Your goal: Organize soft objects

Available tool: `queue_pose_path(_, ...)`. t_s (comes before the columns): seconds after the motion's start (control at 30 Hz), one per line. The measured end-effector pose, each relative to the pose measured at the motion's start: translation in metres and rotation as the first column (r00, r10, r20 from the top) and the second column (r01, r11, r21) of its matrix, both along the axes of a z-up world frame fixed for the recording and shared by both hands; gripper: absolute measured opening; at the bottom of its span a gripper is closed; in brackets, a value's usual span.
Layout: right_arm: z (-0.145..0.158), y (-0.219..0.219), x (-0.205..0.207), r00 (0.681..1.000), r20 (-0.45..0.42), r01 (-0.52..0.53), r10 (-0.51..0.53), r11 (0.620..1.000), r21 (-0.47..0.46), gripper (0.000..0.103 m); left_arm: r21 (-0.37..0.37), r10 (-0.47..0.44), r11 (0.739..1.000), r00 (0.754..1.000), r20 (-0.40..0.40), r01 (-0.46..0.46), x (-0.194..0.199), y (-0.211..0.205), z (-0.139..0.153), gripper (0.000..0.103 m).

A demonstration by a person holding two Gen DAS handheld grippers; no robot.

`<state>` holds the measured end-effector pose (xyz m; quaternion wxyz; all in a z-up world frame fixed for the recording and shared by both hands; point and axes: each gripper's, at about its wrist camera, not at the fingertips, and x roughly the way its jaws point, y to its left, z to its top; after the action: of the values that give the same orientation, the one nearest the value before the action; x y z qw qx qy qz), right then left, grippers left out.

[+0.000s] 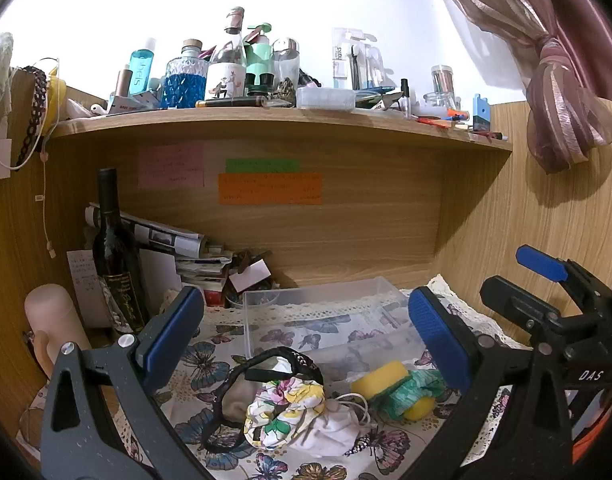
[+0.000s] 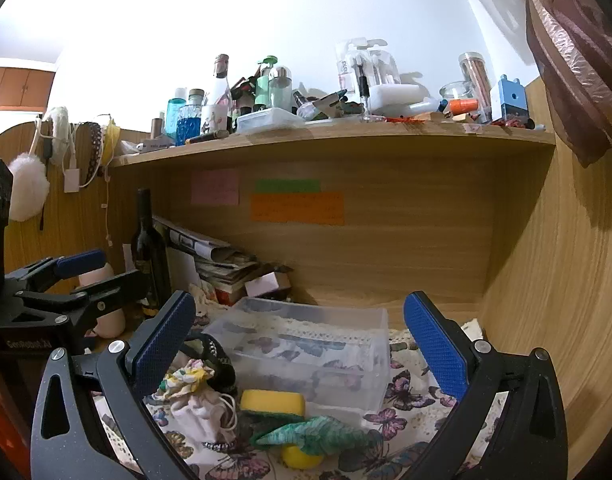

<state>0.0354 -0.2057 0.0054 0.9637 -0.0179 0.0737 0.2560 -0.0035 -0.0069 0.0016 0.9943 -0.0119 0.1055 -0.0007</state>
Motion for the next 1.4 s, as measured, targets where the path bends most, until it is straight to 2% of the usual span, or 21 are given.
queue_pose_path(1.07, 0.001, -0.001, 0.0, 1.0, -0.006, -0.006, 0.006, 1.0, 0.005, 0.103, -0.009, 0.005, 1.0, 1.0, 0.016, -0.004, 0.0, 0.0, 0.006, 0.103)
queue_pose_path(1.4, -0.009, 0.002, 0.015, 0.998, -0.056, -0.005, 0.004, 1.0, -0.011, 0.103, -0.043, -0.016, 0.999, 0.997, -0.071, 0.012, 0.02, 0.01, -0.01, 0.103)
